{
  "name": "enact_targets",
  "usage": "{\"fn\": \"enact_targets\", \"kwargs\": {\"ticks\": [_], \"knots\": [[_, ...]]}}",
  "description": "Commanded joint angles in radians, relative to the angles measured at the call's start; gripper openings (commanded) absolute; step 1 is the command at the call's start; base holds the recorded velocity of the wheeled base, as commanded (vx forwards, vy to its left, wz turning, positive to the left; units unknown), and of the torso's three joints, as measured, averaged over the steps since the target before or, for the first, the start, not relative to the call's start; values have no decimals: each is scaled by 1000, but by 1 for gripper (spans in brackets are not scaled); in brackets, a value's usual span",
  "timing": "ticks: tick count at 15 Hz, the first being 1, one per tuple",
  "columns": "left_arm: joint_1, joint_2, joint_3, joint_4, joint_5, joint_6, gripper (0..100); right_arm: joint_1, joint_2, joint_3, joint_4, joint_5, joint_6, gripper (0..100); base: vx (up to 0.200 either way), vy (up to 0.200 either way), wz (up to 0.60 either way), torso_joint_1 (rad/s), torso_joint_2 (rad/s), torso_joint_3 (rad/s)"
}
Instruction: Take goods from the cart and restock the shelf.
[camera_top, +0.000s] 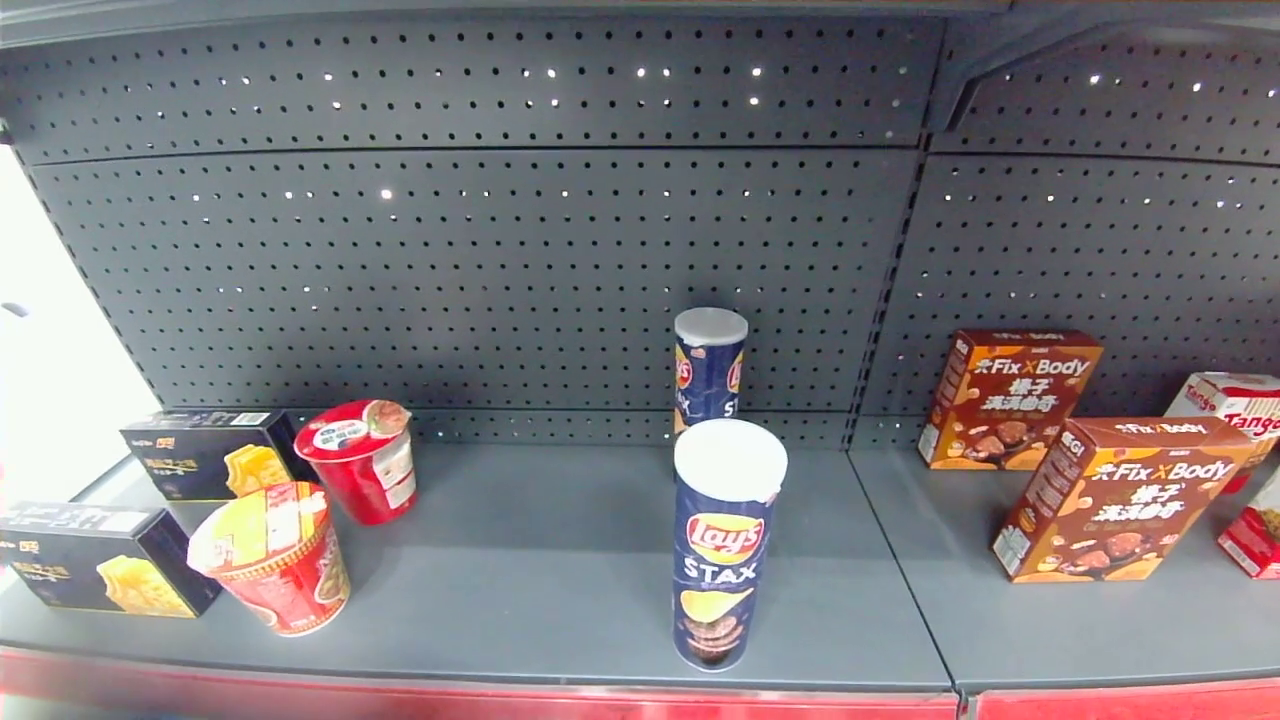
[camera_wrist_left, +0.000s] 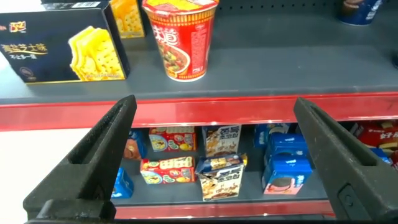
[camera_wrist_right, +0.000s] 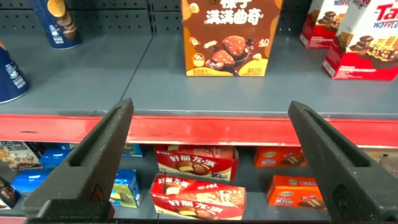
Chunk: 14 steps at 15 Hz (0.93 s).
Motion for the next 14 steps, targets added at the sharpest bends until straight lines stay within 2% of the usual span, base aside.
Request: {"fn": "enact_targets", "kwargs": {"ticks": [1,14], "knots": [[0,2,0,0,0,0,100,0,1,0,-1,0,0,100,0,0,0,0,0,0],[0,2,0,0,-1,-3,100,0,1,0,-1,0,0,100,-15,0,0,0,0,0]]}}
